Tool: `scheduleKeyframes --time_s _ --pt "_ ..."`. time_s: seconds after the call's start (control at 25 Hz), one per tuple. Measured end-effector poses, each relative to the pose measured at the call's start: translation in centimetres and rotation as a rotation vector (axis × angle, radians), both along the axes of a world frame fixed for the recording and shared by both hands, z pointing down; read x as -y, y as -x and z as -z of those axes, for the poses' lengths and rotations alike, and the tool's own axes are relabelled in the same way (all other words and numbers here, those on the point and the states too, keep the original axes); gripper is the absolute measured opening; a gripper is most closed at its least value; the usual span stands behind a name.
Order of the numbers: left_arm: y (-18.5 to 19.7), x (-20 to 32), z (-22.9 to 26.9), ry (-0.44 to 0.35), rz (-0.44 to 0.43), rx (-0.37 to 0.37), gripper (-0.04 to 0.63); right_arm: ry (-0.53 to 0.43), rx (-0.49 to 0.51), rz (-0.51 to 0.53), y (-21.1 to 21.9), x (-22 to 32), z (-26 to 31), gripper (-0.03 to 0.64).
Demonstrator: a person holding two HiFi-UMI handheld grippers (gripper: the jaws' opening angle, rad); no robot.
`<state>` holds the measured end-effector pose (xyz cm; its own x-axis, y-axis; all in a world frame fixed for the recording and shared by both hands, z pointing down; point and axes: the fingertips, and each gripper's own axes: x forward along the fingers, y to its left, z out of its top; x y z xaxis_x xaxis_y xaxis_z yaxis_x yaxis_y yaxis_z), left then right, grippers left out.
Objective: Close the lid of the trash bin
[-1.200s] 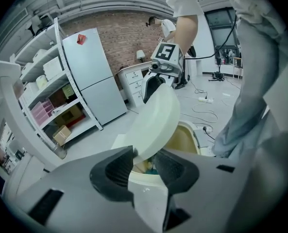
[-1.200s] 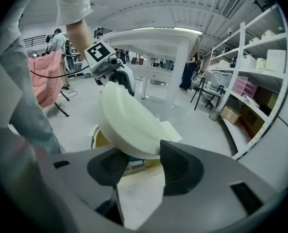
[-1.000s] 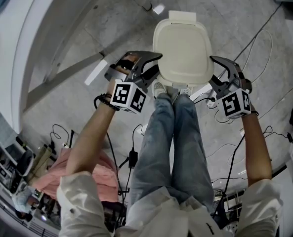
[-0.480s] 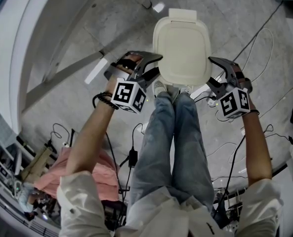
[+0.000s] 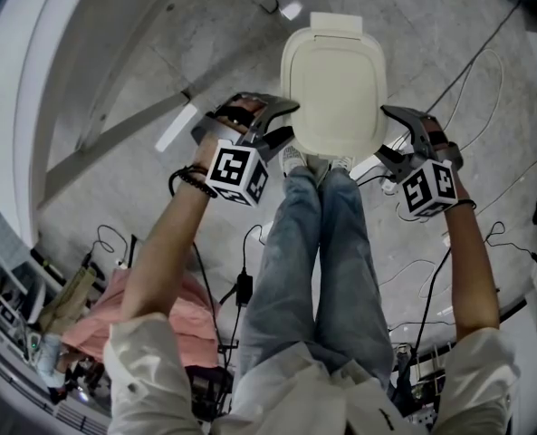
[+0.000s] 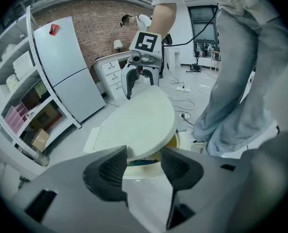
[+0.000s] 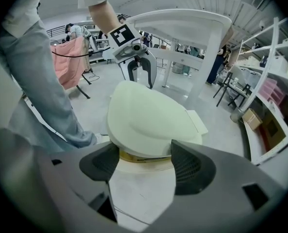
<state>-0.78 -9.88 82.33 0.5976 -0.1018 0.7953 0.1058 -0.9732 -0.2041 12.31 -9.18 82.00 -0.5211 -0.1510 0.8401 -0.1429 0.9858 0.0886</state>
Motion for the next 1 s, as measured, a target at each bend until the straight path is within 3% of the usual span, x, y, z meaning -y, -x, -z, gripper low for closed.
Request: scheduleKeyframes --time_s 0.84,1.0 --pt "0.4 -1.1 -2.3 0.047 -0.069 0.064 0.241 0.092 -0.013 0.03 0.3 -1.6 -2.4 0.383" --pt "0.5 -1.5 -2.8 0.09 -0.089 0.089 0.237 0.129 -0.015 0.027 0.3 -1.9 -2.7 0.385"
